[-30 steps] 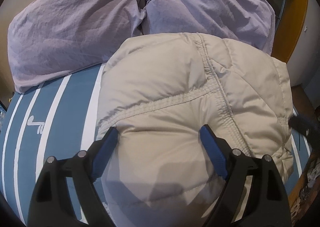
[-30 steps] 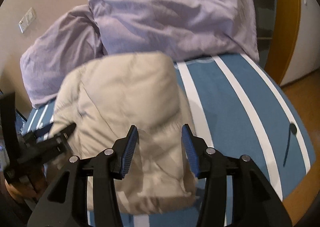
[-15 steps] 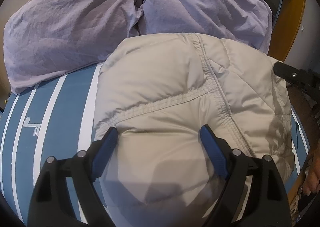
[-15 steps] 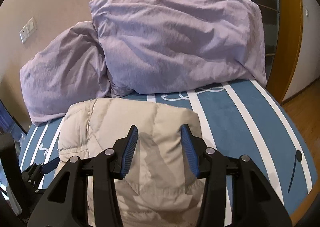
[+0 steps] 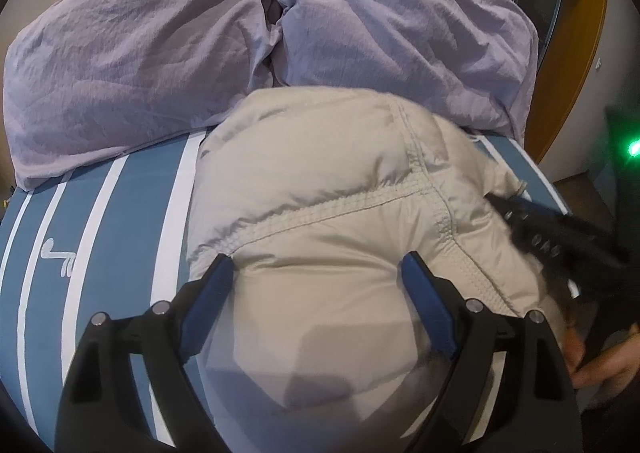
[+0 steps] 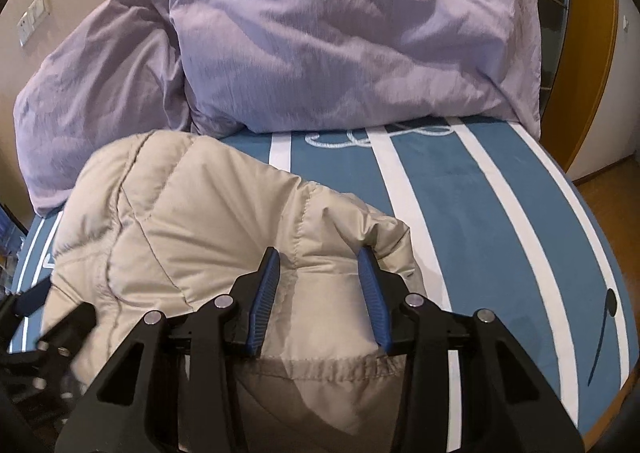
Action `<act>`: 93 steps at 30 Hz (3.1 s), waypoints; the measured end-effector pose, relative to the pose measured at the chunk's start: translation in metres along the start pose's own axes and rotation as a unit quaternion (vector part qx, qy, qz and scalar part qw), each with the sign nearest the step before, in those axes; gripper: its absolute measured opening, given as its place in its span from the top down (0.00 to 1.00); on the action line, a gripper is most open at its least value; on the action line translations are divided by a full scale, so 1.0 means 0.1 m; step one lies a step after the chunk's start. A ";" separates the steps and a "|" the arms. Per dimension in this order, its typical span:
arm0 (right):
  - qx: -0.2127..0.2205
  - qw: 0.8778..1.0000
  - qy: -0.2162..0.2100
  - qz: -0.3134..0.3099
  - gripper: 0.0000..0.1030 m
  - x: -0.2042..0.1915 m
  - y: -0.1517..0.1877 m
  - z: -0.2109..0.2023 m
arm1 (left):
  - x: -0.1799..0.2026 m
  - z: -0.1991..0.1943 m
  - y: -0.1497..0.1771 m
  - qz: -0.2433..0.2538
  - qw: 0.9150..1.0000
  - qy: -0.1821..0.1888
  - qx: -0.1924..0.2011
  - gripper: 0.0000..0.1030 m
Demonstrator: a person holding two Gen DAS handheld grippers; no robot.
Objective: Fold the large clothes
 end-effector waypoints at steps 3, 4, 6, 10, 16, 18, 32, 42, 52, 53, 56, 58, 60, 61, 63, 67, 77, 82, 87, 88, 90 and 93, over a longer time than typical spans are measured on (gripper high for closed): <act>0.000 1.000 0.001 0.001 0.59 0.02 0.04 0.03 | 0.01 -0.07 -0.07 -0.012 1.000 0.012 0.004 0.17; 0.000 1.000 0.001 0.002 0.59 0.02 0.04 0.04 | 0.00 -0.08 -0.09 -0.017 1.000 0.015 0.004 0.17; 0.001 1.000 -0.001 0.007 0.59 0.02 0.06 0.06 | -0.01 -0.12 -0.16 -0.028 0.999 0.023 0.009 0.17; 0.004 1.000 -0.002 0.009 0.59 0.02 0.07 0.08 | -0.04 -0.16 -0.31 -0.032 0.999 0.011 0.028 0.16; 0.005 1.000 -0.002 0.008 0.59 0.03 0.07 0.07 | -0.08 -0.08 -0.44 -0.020 0.999 -0.023 0.042 0.15; 0.007 1.000 -0.002 0.008 0.59 0.03 0.08 0.07 | -0.08 0.02 -0.42 -0.012 0.999 -0.037 0.035 0.15; 0.026 1.000 0.005 0.001 0.57 0.02 0.07 0.07 | -0.18 0.28 -0.24 -0.017 0.998 -0.055 0.027 0.04; 0.037 0.999 0.013 -0.005 0.57 0.01 0.07 0.06 | -0.20 0.32 -0.21 -0.018 0.998 -0.053 0.030 0.03; 0.051 0.998 0.020 -0.008 0.57 0.00 0.09 0.06 | -0.21 0.33 -0.20 -0.018 0.998 -0.055 0.037 0.02; 0.052 0.998 0.021 -0.008 0.57 0.00 0.09 0.05 | -0.21 0.34 -0.20 -0.017 0.998 -0.056 0.038 0.02; 0.056 0.998 0.021 -0.007 0.57 0.00 0.09 0.05 | -0.21 0.34 -0.19 -0.016 0.997 -0.058 0.042 0.02; 0.058 0.998 0.022 -0.007 0.57 0.01 0.09 0.05 | -0.21 0.35 -0.18 -0.015 0.997 -0.060 0.044 0.02; 0.060 0.998 0.022 -0.007 0.57 0.01 0.09 0.05 | -0.20 0.35 -0.18 -0.015 0.997 -0.060 0.045 0.02; 0.061 0.998 0.022 -0.007 0.57 0.01 0.09 0.05 | -0.20 0.35 -0.18 -0.015 0.997 -0.060 0.044 0.02; 0.062 0.998 0.022 -0.007 0.56 0.01 0.09 0.05 | -0.20 0.35 -0.17 -0.015 0.997 -0.060 0.045 0.02; 0.053 0.998 0.021 -0.008 0.56 0.00 0.08 0.04 | -0.20 0.35 -0.16 -0.014 0.997 -0.061 0.044 0.02; 0.073 0.997 0.010 0.019 0.47 -0.03 -0.34 -0.21 | -0.24 0.40 -0.16 -0.015 0.997 -0.064 0.041 0.02; 0.070 0.997 0.036 0.008 0.47 -0.01 -0.42 -0.06 | -0.26 0.40 -0.17 -0.016 0.997 -0.063 0.042 0.02; 0.049 0.998 0.043 0.016 0.47 0.04 -0.31 0.11 | -0.25 0.40 -0.17 -0.019 0.997 -0.061 0.046 0.02; 0.048 0.998 0.045 0.015 0.47 0.04 -0.30 0.13 | -0.23 0.39 -0.16 -0.019 0.997 -0.061 0.047 0.02; 0.046 0.998 0.048 0.011 0.47 0.04 -0.28 0.17 | -0.23 0.38 -0.16 -0.020 0.997 -0.061 0.048 0.02; 0.046 0.998 0.051 0.010 0.47 0.04 -0.26 0.21 | -0.22 0.38 -0.15 -0.020 0.997 -0.060 0.050 0.02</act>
Point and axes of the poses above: each gripper's, at about its wrist camera, not at the fingertips, and z roughly the way its jaws point, x to its right, y to its underside, the point moved 10 cm from there along z, roughly the way its jaws point
